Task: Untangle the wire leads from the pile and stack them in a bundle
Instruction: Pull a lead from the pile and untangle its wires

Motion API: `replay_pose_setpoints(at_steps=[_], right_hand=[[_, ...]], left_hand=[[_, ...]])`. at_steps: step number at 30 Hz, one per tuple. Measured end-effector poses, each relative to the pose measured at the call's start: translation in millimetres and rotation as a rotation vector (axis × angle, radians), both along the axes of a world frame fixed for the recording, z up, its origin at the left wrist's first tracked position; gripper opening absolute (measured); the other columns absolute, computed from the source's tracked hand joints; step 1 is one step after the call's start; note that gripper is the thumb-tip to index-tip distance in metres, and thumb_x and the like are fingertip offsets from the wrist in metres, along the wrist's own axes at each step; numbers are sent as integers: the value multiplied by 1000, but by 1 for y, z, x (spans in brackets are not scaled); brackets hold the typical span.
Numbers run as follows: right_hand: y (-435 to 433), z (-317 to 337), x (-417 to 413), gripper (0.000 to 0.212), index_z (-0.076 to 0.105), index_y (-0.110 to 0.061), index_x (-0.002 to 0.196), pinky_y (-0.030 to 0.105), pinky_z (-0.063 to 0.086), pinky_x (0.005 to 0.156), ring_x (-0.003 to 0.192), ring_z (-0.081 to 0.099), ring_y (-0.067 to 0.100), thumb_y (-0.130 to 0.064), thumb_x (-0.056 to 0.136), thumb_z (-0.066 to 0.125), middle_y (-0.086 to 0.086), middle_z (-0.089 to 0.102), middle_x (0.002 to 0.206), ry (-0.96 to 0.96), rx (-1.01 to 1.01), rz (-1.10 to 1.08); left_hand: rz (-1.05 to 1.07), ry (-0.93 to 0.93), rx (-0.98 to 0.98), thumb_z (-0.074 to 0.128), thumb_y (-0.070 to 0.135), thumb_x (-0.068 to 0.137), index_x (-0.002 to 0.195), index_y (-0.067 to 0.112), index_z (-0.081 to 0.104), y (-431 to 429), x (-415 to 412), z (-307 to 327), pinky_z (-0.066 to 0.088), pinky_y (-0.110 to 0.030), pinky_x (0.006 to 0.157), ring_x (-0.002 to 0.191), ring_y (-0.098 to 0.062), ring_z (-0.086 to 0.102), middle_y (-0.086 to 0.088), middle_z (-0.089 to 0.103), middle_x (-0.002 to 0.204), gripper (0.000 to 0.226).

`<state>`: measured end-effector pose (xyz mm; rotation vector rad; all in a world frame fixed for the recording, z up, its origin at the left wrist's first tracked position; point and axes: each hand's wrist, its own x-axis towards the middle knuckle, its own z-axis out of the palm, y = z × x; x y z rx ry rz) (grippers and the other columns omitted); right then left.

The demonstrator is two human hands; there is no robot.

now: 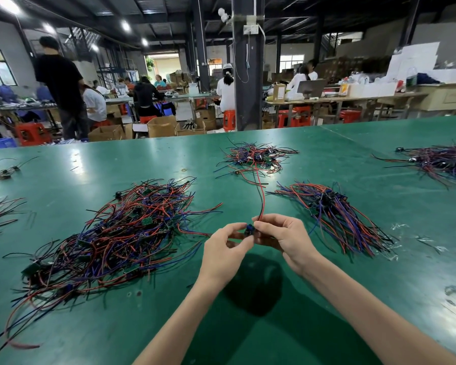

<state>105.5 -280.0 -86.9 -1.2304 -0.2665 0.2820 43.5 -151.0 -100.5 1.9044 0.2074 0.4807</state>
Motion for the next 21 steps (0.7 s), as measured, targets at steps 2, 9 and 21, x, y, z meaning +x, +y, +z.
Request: replay_pose_setpoints(at_steps=[2,9,21], right_hand=[[0,0,0,9,68,-1,83,20,54,55,52,62,10,7,81,64,4,67,60,5,-20,23],[1,-1,-2,8,69,-3,77,20,52,53,50,57,7,4,81,67,3,64,61,-3,-104,47],[-3,1,1,7,66,-3,74,20,51,51,48,52,6,1,78,70,2,60,57,61,-101,90]], left_hand=[[-67,39,-201,69,14,85,89,23,72,-1,0,2,55,-27,73,73,-14,63,2,71,84,10],[-153,47,-441,62,-1,88,83,4,69,-3,-3,8,52,-22,56,54,-13,57,-6,66,68,10],[-189,150,-558,58,4,90,80,2,68,-3,-8,17,59,-30,61,61,-16,61,-9,66,68,14]])
